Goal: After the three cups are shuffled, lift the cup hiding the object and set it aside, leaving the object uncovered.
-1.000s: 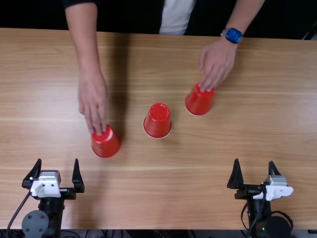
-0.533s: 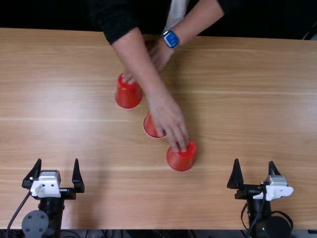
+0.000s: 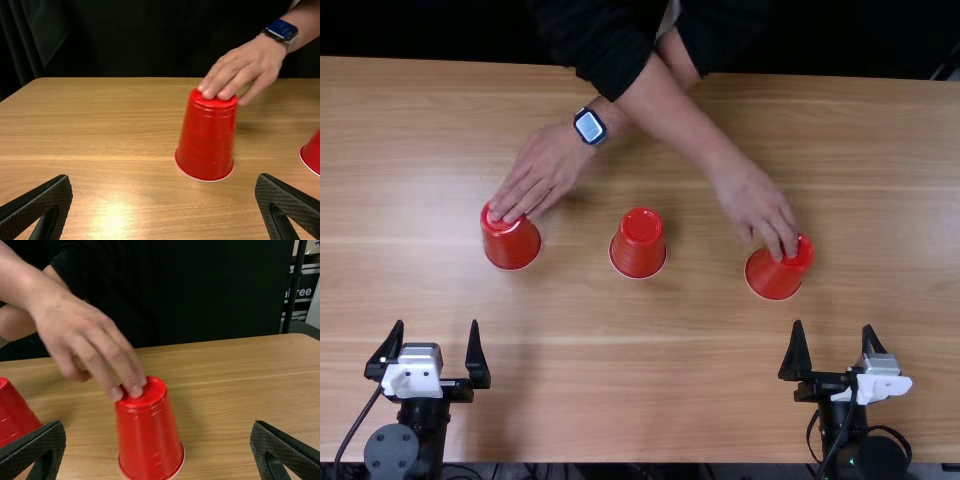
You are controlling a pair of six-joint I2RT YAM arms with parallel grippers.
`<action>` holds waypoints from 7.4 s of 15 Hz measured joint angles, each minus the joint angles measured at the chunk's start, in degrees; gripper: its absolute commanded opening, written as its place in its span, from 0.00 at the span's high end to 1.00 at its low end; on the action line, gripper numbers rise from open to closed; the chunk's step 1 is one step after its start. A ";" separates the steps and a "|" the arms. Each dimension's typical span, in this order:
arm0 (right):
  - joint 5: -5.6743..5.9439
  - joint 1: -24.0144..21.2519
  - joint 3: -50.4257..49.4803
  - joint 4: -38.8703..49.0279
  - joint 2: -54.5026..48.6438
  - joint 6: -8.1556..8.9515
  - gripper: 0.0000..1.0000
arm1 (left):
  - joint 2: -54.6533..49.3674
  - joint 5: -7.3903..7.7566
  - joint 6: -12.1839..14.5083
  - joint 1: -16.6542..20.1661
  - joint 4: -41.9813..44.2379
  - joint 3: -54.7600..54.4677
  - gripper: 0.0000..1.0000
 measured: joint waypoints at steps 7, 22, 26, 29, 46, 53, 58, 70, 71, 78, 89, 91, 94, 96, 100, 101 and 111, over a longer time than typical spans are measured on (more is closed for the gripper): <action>0.00 0.02 0.00 0.02 -0.02 0.00 0.00 | -0.02 0.00 0.00 0.00 0.02 -0.02 0.00; 0.00 0.00 0.00 0.00 -0.02 -0.02 0.00 | -0.02 0.04 0.02 0.00 0.00 0.00 0.00; 0.00 0.02 0.00 0.02 -0.02 0.00 0.00 | -0.02 0.00 0.00 0.00 0.02 0.00 0.00; 0.00 0.02 -0.02 0.02 -0.02 -0.02 0.00 | 0.00 -0.02 0.00 0.00 0.02 0.00 0.00; 0.00 0.00 0.00 0.00 0.00 0.00 0.00 | -0.02 -0.02 0.00 0.00 0.00 -0.02 0.00; 0.00 0.00 8.24 1.07 0.00 -0.33 0.00 | 4.63 -0.17 0.00 0.00 -5.09 15.96 0.00; 0.00 0.02 27.30 -4.24 13.62 -3.41 0.00 | 20.72 -0.22 0.00 0.00 -20.13 39.08 0.00; 0.00 0.02 64.74 -48.48 47.89 -7.87 0.00 | 54.18 -0.22 -0.90 0.00 -57.11 77.11 0.00; 0.00 0.02 65.68 -50.10 49.27 -7.87 0.00 | 56.48 -0.24 -1.66 0.00 -58.77 78.99 0.00; 0.00 0.02 73.31 -60.39 58.23 -7.85 0.00 | 66.36 -0.20 -3.28 -0.85 -66.29 83.76 0.00; -0.02 1.97 75.49 -60.59 64.50 -7.72 0.00 | 83.93 -0.46 -3.32 -5.68 -62.31 92.54 0.00; 0.00 1.95 75.49 -60.50 64.48 -7.72 0.00 | 87.76 -0.61 -3.32 -5.68 -61.44 95.30 0.00; -0.04 1.95 75.49 -60.48 64.50 -7.72 0.00 | 92.96 -0.83 -5.29 -5.66 -61.35 95.60 0.00; -0.04 1.95 75.49 -60.48 64.48 -7.69 0.00 | 95.62 -2.86 -6.25 -6.01 -60.08 95.60 0.00; -0.04 1.95 75.52 -60.46 64.48 -7.67 0.00 | 99.47 -4.96 -6.75 -7.54 -56.76 95.60 0.00; -0.04 1.97 75.49 -60.46 64.48 -7.67 0.00 | 100.69 -5.05 -6.86 -7.54 -56.78 95.60 0.00; -0.04 1.97 75.49 -60.61 64.46 -7.67 0.00 | 107.08 -5.51 -7.48 -7.41 -56.76 95.58 0.00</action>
